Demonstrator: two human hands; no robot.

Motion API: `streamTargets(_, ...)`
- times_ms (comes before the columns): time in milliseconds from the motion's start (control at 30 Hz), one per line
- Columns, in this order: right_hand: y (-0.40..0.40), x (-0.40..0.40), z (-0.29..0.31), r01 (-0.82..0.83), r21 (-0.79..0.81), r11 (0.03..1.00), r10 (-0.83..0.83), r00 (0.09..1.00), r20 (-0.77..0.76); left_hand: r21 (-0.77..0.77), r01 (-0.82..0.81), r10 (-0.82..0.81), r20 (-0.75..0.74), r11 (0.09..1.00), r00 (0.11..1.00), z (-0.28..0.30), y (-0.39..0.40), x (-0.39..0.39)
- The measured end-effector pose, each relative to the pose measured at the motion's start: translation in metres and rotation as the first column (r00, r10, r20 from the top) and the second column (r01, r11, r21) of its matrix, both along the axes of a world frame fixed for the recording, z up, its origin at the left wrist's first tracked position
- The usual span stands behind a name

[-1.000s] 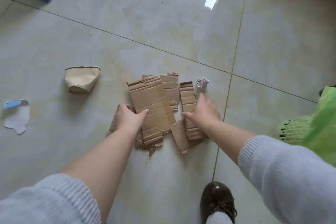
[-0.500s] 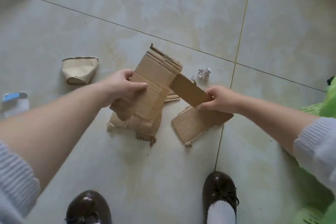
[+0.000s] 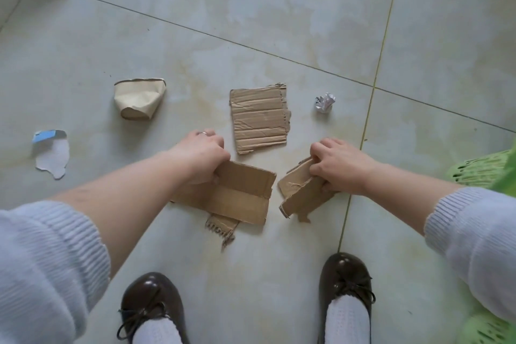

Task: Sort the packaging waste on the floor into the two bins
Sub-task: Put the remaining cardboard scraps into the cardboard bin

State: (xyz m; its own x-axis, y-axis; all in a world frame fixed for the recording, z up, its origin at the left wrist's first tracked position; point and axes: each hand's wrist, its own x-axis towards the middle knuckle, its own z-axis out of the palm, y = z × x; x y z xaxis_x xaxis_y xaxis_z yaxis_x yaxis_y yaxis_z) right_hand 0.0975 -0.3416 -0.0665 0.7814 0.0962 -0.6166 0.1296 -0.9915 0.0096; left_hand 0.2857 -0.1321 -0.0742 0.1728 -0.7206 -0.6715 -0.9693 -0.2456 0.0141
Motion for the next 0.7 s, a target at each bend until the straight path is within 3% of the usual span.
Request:
streamTargets(167,0.003,-0.008,-0.002,0.1,0.002,0.995,-0.1,0.995,0.0,0.073,-0.069,0.071,-0.028,0.995,0.997,-0.003,0.003,-0.011)
streamTargets(400,0.007,-0.02,-0.006,0.249,-0.02,0.968,-0.25,0.966,-0.065,0.069,-0.331,0.335,-0.057,0.941,0.94,0.007,0.041,-0.014)
streamTargets(467,0.007,-0.022,-0.002,0.34,0.02,0.94,-0.334,0.933,-0.13,0.046,-0.41,0.412,-0.071,0.911,0.908,0.014,0.052,-0.012)
streamTargets(533,0.005,-0.021,0.007,0.465,0.11,0.878,-0.43,0.87,-0.242,0.012,-0.568,0.562,-0.161,0.823,0.811,0.024,0.062,-0.009)
streamTargets(567,0.001,-0.02,0.011,0.576,0.19,0.795,-0.508,0.804,-0.309,0.001,-0.661,0.643,-0.23,0.751,0.73,0.03,0.067,-0.006)
streamTargets(633,-0.003,-0.01,0.023,0.817,0.344,0.462,-0.679,0.576,-0.456,0.006,-0.826,0.76,-0.395,0.564,0.516,0.042,0.075,0.003)
streamTargets(700,-0.004,0.006,0.028,0.881,0.46,0.107,-0.777,0.363,-0.514,0.084,-0.956,0.803,-0.566,0.281,0.186,0.053,0.083,0.015)
